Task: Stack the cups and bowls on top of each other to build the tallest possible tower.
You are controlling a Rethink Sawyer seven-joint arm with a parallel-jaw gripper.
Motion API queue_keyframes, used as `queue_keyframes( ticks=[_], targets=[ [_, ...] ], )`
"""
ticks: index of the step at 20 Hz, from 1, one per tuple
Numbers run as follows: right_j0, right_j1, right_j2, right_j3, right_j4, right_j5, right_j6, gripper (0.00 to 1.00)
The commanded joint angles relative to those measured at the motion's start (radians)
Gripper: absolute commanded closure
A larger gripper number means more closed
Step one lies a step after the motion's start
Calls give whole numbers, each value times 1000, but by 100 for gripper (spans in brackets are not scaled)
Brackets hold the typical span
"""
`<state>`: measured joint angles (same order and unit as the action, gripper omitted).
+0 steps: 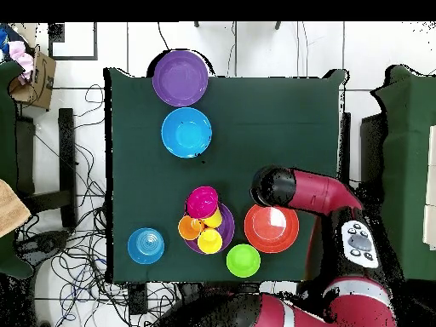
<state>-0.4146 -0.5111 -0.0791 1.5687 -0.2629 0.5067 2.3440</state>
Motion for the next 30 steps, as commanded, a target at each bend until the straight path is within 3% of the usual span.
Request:
queue_keyframes(
  ticks=[1,21,30],
  targets=[
    [6,90,134,-49,-94,-65,-128,0],
    [13,5,115,33,-90,38,-107,0],
    [22,-83,107,101,-66,97,-95,0]
  ],
)
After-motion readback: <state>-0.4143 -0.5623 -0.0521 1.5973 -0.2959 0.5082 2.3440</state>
